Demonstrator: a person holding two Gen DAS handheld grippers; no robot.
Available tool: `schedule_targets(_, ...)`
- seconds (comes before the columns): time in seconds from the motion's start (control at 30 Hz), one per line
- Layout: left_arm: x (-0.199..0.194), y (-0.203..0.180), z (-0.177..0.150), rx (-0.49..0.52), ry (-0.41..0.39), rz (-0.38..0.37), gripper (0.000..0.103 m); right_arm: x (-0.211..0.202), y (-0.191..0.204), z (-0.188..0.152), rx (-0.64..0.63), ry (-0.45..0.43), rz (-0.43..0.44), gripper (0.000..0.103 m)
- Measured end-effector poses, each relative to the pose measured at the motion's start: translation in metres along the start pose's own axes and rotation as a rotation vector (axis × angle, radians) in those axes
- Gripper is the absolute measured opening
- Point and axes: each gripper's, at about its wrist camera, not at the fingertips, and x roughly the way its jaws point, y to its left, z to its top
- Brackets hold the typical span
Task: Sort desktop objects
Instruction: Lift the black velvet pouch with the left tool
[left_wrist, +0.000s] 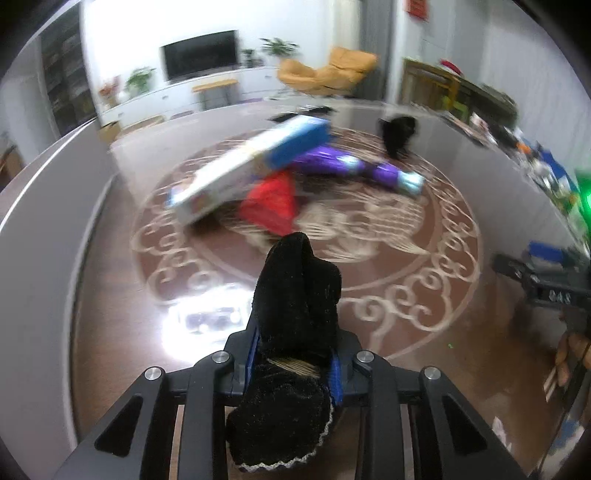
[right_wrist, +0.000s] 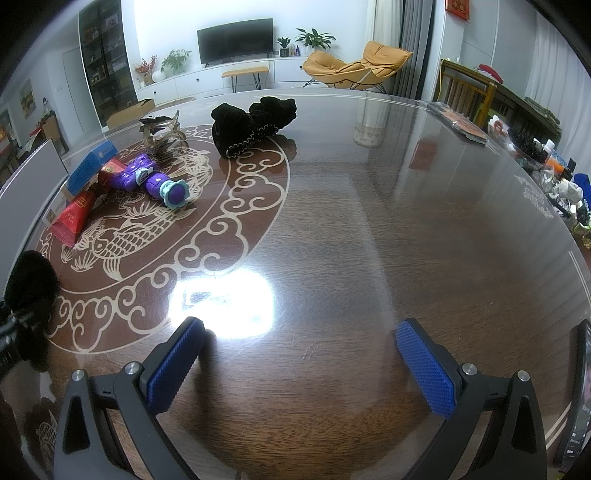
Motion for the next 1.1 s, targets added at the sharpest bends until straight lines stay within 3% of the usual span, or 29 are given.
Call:
schedule_targets(0.2, -0.001, 0.052, -0.001, -0.165, -0.006, 0.047, 0.029, 0.0, 0.0, 0.0, 0.0, 0.0, 0.0, 0.103)
schedule_targets(0.43, 0.002, 0.045, -0.005, -0.114, -0.024, 0.085, 0.029, 0.0, 0.0, 0.0, 0.0, 0.0, 0.0, 0.103)
schedule_targets(0.67, 0.001, 0.048, -0.004, -0.124, -0.026, 0.065, 0.033, 0.0, 0.0, 0.0, 0.0, 0.0, 0.0, 0.103)
schedule_targets(0.77, 0.001, 0.045, -0.004, -0.1, -0.022, 0.051, 0.045, 0.0, 0.0, 0.0, 0.0, 0.0, 0.0, 0.103)
schedule_targets(0.83, 0.004, 0.041, -0.003, -0.079, -0.007, 0.087, 0.066, 0.0, 0.0, 0.0, 0.0, 0.0, 0.0, 0.103)
schedule_targets(1.0, 0.005, 0.043, -0.004, -0.09, -0.001, 0.083, 0.071, 0.0, 0.0, 0.0, 0.0, 0.0, 0.0, 0.103)
schedule_targets(1.1, 0.009, 0.046, -0.002, -0.101, 0.028, 0.086, 0.092, 0.0, 0.0, 0.0, 0.0, 0.0, 0.0, 0.103)
